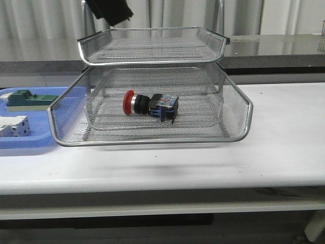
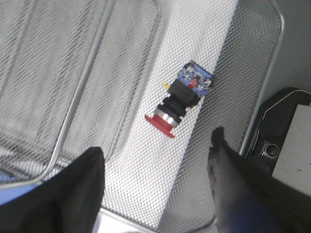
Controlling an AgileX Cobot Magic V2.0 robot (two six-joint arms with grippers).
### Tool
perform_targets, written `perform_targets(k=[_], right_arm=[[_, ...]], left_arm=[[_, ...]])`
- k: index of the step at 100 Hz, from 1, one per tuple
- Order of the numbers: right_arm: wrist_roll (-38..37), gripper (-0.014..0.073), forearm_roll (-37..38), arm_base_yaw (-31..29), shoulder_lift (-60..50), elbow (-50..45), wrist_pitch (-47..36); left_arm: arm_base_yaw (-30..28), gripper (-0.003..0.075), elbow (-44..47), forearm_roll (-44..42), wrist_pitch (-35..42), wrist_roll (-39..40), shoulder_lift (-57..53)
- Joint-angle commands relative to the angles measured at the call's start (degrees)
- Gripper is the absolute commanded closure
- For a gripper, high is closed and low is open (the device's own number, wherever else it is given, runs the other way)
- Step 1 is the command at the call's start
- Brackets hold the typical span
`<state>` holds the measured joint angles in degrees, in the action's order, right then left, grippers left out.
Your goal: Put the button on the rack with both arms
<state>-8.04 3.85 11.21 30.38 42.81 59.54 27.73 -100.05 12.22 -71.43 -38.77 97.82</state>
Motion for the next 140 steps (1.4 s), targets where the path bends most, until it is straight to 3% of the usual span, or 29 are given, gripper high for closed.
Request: perform_targets(k=[1, 26, 66, 115, 140], right_arm=[[0.1, 0.0660, 1.2, -0.2, 0.1, 1.9, -3.0], [0.1, 0.0660, 1.2, -0.2, 0.1, 1.9, -3.0], [0.1, 0.0660, 1.2, -0.2, 0.1, 1.9, -3.0], [0.1, 0.0660, 1.2, -0.2, 0.1, 1.9, -3.0], [0.1, 0.0660, 1.2, -0.2, 0.1, 1.9, -3.0]], left_arm=[[-2.5, 0.0279, 0.8, 1.0, -1.0, 1.8, -5.4], [-11.0, 0.0279, 12.7, 1.1, 1.8, 2.8, -15.7], [-24.4, 0.0279, 36.9, 8.4, 22.4, 2.8, -40.0], [-27.6, 0.0279, 66.9, 15.1, 50.9, 10.4, -71.7], [-27.6, 0.0279, 77.9, 17.8, 59.0, 10.4, -82.6]])
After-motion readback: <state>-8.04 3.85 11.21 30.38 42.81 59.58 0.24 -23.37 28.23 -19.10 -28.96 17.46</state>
